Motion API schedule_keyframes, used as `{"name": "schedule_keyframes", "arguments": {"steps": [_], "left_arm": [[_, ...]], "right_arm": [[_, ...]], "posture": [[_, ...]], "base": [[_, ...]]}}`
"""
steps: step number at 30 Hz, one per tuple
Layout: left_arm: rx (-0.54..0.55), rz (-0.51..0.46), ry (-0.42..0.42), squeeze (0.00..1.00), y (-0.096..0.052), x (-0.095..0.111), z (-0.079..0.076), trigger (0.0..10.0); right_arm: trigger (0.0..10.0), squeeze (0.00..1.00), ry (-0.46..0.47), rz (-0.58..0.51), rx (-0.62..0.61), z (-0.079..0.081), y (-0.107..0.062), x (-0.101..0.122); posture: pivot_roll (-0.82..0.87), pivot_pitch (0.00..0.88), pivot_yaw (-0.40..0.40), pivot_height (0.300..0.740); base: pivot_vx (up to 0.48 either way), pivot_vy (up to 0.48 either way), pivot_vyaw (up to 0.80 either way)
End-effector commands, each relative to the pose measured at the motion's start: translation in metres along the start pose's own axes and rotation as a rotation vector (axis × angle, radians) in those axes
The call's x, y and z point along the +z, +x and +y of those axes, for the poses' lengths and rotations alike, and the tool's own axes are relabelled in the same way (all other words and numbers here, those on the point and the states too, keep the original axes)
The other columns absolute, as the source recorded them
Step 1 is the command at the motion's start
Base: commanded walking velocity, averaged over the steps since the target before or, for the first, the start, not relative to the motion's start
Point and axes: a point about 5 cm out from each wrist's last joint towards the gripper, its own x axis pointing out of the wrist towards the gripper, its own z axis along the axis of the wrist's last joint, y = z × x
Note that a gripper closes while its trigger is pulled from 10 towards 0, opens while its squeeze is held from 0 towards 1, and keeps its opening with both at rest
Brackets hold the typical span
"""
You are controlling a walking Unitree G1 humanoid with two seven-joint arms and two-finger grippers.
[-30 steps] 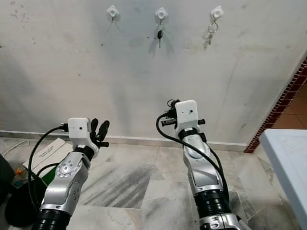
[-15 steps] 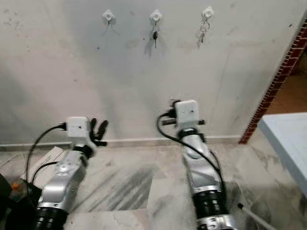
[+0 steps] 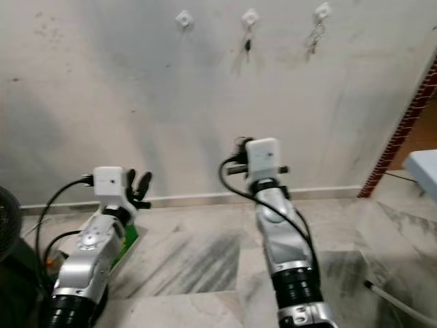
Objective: Hang keys on a hook
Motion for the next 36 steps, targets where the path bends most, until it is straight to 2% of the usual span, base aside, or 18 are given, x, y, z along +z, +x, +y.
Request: {"name": "schedule_keyframes", "arguments": {"steps": [1,4,6,11,16,22,33,36], "left_arm": [[-0.028,-0.02,0.026,0.0,0.0024,0.0046,-0.0078,10.0],[-0.016,-0.039,0.003,0.0,0.0029,0.0054,-0.0077,10.0],[-0.023,-0.071,0.022,0.0,0.0023,0.0073,-0.0046,10.0],[-0.017,-0.078,-0.003,0.0,0.0018,0.0082,-0.0024,10.0],[-0.059,-0.081,-0.04,0.0,0.0008,0.009,-0.0058,10.0],[-0.07,-0.087,-0.051,0.0,-0.0021,0.0064,-0.0074,10.0],[-0.09,-0.083,-0.062,0.0,0.0013,0.0077,-0.0064,10.0],[-0.098,-0.085,-0.07,0.0,0.0004,0.0077,-0.0102,10.0]], "right_arm": [[10.0,0.0,-0.002,-0.005,-0.022,-0.0068,-0.0002,0.0013],[10.0,0.0,-0.003,-0.007,-0.021,-0.0073,0.0002,0.002],[10.0,0.0,-0.007,-0.011,-0.02,-0.0072,0.0008,0.003],[10.0,0.0,-0.008,-0.015,-0.018,-0.0064,0.001,0.0041],[10.0,0.0,-0.009,-0.019,-0.006,-0.0047,0.0011,0.0046],[10.0,0.0,-0.011,-0.024,-0.003,-0.0055,0.0035,0.0065],[10.0,0.0,-0.01,-0.032,-0.001,-0.0029,0.0035,0.0071],[10.0,0.0,-0.008,-0.03,-0.001,-0.0034,0.0036,0.0063]], "posture": [[-0.04,0.0,0.082,0.74],[-0.05,0.0,0.082,0.74],[-0.05,0.0,0.082,0.74],[-0.05,0.0,0.082,0.74],[-0.05,0.0,0.072,0.74],[-0.04,0.0,0.075,0.74],[-0.05,0.0,0.079,0.74],[-0.04,0.0,0.073,0.74]], "base": [[0.0,0.0,0.0],[0.0,0.0,0.0],[0.0,0.0,0.0],[0.0,0.0,0.0],[0.0,0.0,0.64],[0.373,0.0,0.73],[0.459,0.0,0.52],[0.458,0.0,0.46]]}}
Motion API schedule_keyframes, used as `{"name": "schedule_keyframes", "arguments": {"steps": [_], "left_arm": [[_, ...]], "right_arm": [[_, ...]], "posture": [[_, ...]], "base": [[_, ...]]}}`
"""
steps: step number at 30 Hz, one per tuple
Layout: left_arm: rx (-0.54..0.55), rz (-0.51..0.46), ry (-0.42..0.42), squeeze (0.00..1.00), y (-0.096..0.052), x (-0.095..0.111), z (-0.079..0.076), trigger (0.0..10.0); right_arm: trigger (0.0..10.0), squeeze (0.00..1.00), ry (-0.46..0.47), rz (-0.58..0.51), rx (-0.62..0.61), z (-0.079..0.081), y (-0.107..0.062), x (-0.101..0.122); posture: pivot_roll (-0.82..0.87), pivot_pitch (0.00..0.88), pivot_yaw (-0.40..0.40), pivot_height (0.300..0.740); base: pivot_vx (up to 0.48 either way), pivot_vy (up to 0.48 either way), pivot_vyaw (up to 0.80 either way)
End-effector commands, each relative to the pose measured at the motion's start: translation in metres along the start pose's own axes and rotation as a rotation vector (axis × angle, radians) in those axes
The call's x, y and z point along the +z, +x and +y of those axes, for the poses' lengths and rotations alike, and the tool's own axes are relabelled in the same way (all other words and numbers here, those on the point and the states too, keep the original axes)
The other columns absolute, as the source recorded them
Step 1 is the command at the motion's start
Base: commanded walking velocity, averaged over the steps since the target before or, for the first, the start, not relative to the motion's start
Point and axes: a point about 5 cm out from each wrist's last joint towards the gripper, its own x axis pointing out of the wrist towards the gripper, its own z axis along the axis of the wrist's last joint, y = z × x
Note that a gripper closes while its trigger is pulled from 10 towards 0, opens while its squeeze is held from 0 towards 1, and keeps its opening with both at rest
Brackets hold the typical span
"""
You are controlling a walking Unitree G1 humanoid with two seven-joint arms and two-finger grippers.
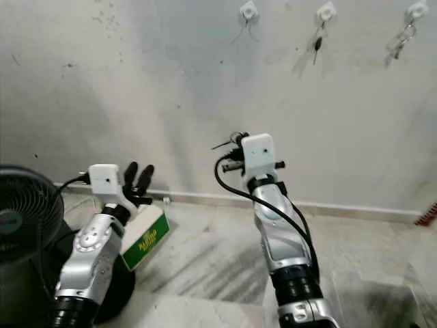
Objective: Hang keys on a hook
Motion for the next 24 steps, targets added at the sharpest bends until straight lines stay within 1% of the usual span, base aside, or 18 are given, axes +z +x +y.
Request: {"name": "schedule_keyframes", "arguments": {"steps": [1,5,12,15,19,24], "left_arm": [[0.028,0.003,0.014,0.0,-0.003,0.0014,0.0109,10.0],[0.027,0.012,0.019,0.0,-0.0048,-0.0009,0.0116,10.0],[0.031,0.019,0.024,0.0,-0.0032,-0.0009,0.0131,10.0],[0.034,0.025,0.003,0.0,-0.0035,-0.0025,0.0141,10.0],[0.014,0.025,-0.003,0.0,-0.0018,-0.0035,0.0082,10.0],[0.0,0.026,-0.008,0.0,-0.0008,-0.0037,0.0045,10.0]], "right_arm": [[10.0,0.0,0.018,-0.031,0.026,0.0091,0.003,0.0074],[10.0,0.0,0.024,-0.038,0.03,0.0128,0.0061,0.0099],[10.0,0.0,0.029,-0.044,0.029,0.0151,0.009,0.0115],[10.0,0.0,0.031,-0.05,0.029,0.0167,0.0083,0.0132],[10.0,0.0,0.028,-0.05,0.033,0.0179,0.0069,0.0121],[10.0,0.0,0.029,-0.053,0.027,0.0174,0.007,0.0127]], "posture": [[-0.04,0.0,0.073,0.74],[-0.03,0.0,0.071,0.74],[-0.04,0.0,0.077,0.74],[-0.04,0.0,0.078,0.74],[-0.05,0.0,0.085,0.74],[-0.05,0.0,0.085,0.74]], "base": [[0.458,0.0,0.43],[0.467,0.0,0.0],[0.478,0.0,0.0],[0.371,0.0,0.0],[0.0,0.0,0.0],[0.0,-0.308,0.0]]}}
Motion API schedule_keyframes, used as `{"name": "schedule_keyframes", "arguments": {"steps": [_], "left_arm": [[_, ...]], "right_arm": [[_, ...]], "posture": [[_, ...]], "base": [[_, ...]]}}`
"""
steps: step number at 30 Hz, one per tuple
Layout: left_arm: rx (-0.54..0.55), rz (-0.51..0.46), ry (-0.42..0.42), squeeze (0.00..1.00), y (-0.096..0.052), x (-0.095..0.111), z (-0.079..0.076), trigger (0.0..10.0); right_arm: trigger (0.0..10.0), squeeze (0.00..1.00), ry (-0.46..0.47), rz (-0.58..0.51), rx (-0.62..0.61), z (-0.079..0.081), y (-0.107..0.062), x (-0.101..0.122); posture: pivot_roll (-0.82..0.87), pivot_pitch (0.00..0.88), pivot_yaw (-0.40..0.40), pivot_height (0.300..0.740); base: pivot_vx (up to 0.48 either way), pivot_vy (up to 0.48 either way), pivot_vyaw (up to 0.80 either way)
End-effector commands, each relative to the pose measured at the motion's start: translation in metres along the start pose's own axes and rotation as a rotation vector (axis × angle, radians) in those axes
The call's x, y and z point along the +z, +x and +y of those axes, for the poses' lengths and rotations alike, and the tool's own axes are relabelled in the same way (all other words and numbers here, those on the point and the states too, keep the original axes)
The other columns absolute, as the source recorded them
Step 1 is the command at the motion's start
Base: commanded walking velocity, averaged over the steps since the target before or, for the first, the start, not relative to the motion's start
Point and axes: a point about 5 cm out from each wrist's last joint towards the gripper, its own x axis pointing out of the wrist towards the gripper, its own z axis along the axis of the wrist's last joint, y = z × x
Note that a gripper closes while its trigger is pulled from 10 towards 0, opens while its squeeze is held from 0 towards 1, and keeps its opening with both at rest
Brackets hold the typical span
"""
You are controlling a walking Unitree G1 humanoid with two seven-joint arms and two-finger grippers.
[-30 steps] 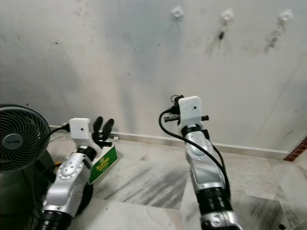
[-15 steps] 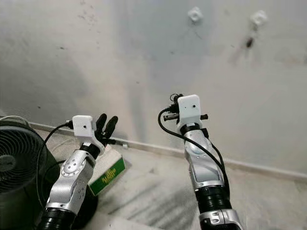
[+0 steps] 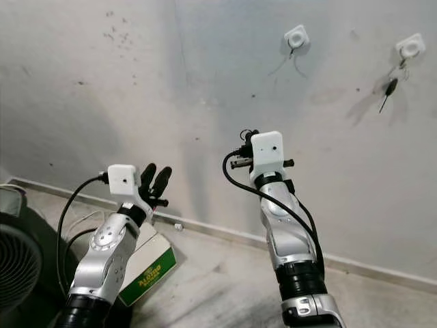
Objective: Hang keys on a hook
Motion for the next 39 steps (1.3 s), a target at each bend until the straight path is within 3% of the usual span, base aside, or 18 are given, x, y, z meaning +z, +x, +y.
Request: {"name": "schedule_keyframes", "arguments": {"steps": [1,24,39], "left_arm": [[0.028,0.019,-0.005,0.0,-0.004,-0.004,0.007,10.0],[0.037,0.031,-0.024,0.0,-0.007,-0.008,0.007,10.0],[0.036,0.053,-0.058,0.0,-0.013,-0.012,0.01,10.0]], "right_arm": [[10.0,0.0,0.005,-0.017,0.024,0.007,0.001,0.004],[10.0,0.0,0.012,-0.004,-0.021,-0.008,-0.012,-0.001],[10.0,0.0,0.015,0.013,-0.025,-0.006,-0.018,-0.006]], "posture": [[-0.05,0.0,0.083,0.74],[-0.06,0.0,0.072,0.74],[-0.05,0.0,0.095,0.74]], "base": [[0.0,-0.401,0.0],[0.0,-0.417,0.0],[0.0,0.0,0.0]]}}
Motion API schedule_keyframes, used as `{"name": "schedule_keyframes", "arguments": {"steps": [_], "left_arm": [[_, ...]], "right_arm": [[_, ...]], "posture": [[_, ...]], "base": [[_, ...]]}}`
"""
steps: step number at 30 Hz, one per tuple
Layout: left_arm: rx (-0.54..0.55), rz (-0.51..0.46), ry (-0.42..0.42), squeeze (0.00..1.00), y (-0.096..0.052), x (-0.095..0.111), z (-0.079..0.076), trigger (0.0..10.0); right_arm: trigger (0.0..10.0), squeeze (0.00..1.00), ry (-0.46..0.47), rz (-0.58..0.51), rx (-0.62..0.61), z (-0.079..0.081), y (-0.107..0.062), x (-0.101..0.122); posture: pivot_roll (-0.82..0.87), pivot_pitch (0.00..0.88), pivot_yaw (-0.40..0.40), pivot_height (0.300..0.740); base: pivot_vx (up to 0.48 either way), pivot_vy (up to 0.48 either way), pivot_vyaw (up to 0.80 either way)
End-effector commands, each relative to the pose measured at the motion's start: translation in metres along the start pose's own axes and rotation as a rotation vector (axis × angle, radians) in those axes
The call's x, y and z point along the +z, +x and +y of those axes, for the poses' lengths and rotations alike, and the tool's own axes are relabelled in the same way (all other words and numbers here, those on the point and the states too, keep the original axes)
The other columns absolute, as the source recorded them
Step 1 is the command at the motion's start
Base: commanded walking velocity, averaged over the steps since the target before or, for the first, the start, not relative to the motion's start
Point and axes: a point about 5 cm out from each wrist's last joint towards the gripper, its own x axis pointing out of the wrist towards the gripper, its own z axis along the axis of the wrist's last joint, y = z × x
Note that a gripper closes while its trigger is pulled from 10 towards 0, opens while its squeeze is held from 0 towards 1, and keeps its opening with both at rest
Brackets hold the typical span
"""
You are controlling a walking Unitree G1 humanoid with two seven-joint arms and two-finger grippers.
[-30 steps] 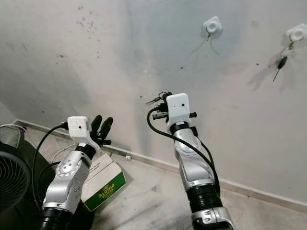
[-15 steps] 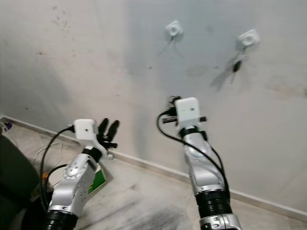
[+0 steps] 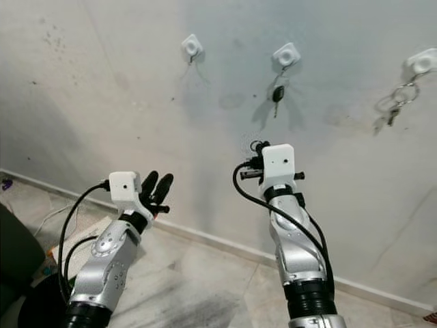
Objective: Hang keys on a hook
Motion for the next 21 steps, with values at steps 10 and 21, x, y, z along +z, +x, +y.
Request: {"name": "schedule_keyframes", "arguments": {"steps": [10,21], "left_arm": [[-0.011,-0.059,-0.014,0.0,-0.002,0.016,0.004,10.0],[-0.035,-0.081,-0.006,0.0,-0.035,0.028,0.006,10.0]], "right_arm": [[10.0,0.0,0.004,-0.089,0.07,0.01,-0.001,0.021],[10.0,0.0,-0.014,-0.09,0.148,0.006,-0.032,0.029]], "posture": [[-0.05,0.0,0.081,0.74],[-0.05,0.0,0.071,0.74]], "base": [[0.0,0.0,0.0],[0.0,0.0,0.0]]}}
